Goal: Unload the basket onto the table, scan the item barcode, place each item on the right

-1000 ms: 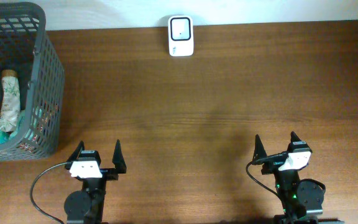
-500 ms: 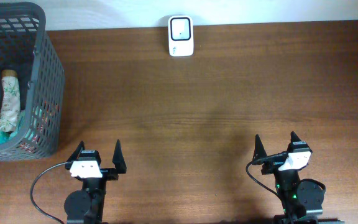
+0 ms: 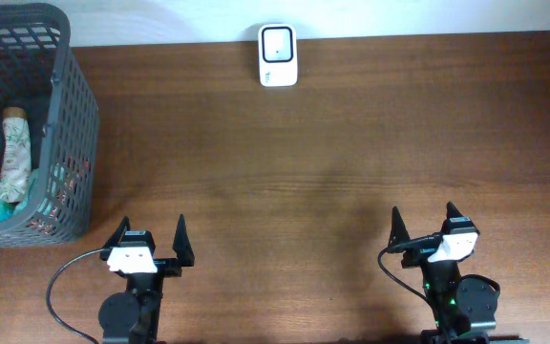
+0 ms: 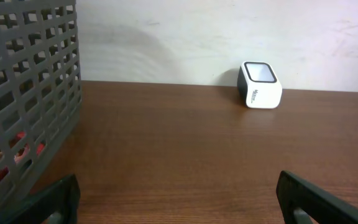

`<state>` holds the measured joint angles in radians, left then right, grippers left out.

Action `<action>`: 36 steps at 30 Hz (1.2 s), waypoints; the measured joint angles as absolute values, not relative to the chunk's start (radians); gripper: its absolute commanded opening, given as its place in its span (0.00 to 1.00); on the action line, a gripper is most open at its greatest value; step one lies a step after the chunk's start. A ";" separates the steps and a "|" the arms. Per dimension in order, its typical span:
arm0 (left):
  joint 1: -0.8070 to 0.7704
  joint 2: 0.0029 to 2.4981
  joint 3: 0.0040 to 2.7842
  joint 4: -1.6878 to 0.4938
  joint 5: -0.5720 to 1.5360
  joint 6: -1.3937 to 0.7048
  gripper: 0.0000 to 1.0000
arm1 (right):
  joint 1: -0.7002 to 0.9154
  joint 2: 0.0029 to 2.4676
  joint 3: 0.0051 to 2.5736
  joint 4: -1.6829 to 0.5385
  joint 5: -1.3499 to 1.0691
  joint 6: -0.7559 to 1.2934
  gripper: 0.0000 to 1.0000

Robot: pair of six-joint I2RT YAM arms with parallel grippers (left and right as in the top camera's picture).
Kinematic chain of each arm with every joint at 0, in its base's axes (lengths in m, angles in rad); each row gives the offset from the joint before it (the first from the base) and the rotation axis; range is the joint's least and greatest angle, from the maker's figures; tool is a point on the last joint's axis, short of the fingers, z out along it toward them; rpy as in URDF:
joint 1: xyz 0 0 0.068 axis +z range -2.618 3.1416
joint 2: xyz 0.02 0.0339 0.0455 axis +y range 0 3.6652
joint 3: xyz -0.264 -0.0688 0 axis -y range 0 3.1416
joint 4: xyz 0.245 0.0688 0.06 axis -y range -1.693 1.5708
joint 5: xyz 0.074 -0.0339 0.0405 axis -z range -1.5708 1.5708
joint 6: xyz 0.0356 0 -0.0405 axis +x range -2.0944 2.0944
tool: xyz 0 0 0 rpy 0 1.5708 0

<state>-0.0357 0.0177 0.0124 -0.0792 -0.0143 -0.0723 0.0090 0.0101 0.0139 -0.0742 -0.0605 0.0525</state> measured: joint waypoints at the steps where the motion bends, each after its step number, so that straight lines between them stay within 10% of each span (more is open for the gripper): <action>1: -0.036 0.018 0.012 -0.079 -0.015 -0.072 0.99 | 0.009 0.010 0.014 -0.074 -0.061 0.053 0.99; 7: -0.036 0.020 0.010 -0.051 0.014 -0.072 0.99 | 0.009 0.010 0.014 -0.074 -0.061 0.053 0.99; 15: -0.036 0.025 0.030 0.830 0.082 -0.073 0.99 | 0.009 0.012 0.014 -0.074 -0.052 0.053 0.99; 24: -0.036 0.377 0.538 0.849 -0.057 -0.001 0.99 | 0.009 0.012 0.014 -0.075 -0.050 0.053 0.99; 32: -0.036 0.967 1.424 -0.381 -0.041 0.008 0.99 | 0.009 0.015 0.014 -0.074 -0.050 0.053 0.99; 36: -0.031 1.162 1.602 -0.510 -0.039 0.021 0.99 | 0.009 0.016 0.014 -0.074 -0.050 0.053 0.99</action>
<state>-0.0311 1.1622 1.6016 -0.5102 -0.0391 0.0208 0.0090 0.0158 0.0135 -0.0742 -0.0502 0.0532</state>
